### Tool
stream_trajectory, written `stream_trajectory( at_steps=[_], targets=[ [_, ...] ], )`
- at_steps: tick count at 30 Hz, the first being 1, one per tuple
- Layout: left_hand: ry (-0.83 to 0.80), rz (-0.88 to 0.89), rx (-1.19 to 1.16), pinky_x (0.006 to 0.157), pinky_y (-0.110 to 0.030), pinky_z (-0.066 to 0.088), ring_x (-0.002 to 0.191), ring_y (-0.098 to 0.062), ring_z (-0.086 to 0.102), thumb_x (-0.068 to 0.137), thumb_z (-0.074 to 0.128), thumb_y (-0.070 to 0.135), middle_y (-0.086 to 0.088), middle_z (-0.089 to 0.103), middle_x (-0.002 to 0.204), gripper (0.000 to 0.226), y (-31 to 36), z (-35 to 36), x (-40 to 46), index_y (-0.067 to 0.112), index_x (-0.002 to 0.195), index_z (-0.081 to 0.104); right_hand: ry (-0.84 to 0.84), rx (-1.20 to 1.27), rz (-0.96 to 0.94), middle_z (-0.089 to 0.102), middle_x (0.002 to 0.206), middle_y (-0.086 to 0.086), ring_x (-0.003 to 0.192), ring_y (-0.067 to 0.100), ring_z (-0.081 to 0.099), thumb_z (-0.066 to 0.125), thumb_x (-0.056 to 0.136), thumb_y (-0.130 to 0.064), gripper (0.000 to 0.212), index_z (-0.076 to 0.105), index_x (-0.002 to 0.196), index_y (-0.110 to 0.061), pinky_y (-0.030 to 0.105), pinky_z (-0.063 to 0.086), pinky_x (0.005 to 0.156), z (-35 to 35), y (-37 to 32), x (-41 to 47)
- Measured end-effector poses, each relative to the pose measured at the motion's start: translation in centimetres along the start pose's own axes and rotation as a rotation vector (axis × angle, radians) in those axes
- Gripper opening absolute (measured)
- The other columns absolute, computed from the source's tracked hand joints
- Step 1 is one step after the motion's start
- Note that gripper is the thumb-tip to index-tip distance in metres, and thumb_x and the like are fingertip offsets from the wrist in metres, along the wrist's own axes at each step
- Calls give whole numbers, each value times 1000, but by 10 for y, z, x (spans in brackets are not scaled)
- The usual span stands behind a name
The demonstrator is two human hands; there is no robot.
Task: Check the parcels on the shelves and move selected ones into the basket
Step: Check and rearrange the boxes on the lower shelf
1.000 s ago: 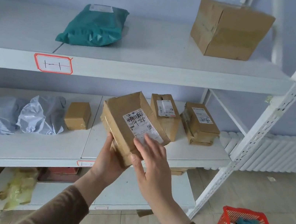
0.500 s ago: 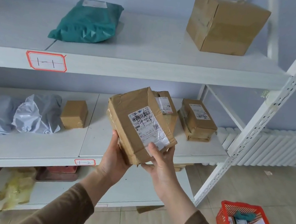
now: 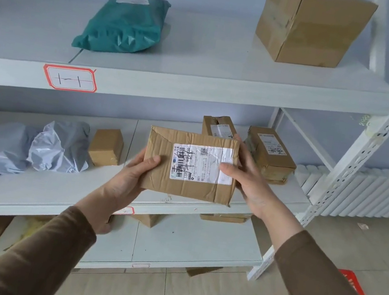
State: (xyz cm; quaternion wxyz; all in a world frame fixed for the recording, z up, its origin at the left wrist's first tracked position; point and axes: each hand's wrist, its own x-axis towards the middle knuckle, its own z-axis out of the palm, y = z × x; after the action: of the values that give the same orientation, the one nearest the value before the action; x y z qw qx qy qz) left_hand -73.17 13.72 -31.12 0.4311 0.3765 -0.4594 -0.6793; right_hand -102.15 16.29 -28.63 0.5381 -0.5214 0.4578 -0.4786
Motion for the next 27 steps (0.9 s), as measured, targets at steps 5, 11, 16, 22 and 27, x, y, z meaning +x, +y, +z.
stream_trajectory(
  at_steps=[5, 11, 16, 22, 27],
  targets=[
    [-91, 21, 129, 88, -26, 60, 106, -19, 73, 58, 97, 48, -7, 75, 124, 82, 37, -13, 7, 24, 132, 71, -27, -46, 111, 58, 143, -10, 121, 19, 66, 88, 55, -67, 103, 41, 144, -50, 46, 57, 98, 7, 27, -11],
    [329, 128, 209, 119, -41, 33, 144, -20, 46, 89, 80, 36, -1, 52, 155, 64, 28, -13, 36, 28, 147, 57, 131, 199, 304, 66, 135, 16, 122, 32, 66, 75, 85, -42, 51, 58, 130, -24, 55, 55, 104, 45, 82, -5],
    [319, -158, 152, 122, -55, 26, 152, -27, 32, 72, 77, 67, -3, 31, 167, 107, -37, -14, 28, 32, 160, 27, 264, 356, 485, 69, 125, 11, 115, 32, 67, 70, 92, -45, 48, 53, 132, -25, 52, 56, 100, 75, 92, 33],
    [392, -201, 61, 95, -34, 45, 114, -10, 63, 94, 68, 52, 0, 66, 134, 72, -72, -23, 52, 29, 155, 38, 349, 319, 572, 71, 120, 11, 109, 29, 68, 78, 64, -64, 84, 52, 132, -22, 46, 59, 82, 107, 104, 91],
    [424, -167, 106, 76, -26, 50, 108, -16, 71, 99, 64, 42, -1, 73, 126, 56, -67, -52, 96, 27, 152, 49, 352, 258, 610, 70, 113, 4, 103, 21, 63, 67, 82, -65, 61, 55, 126, -25, 47, 42, 96, 119, 108, 132]
  ],
)
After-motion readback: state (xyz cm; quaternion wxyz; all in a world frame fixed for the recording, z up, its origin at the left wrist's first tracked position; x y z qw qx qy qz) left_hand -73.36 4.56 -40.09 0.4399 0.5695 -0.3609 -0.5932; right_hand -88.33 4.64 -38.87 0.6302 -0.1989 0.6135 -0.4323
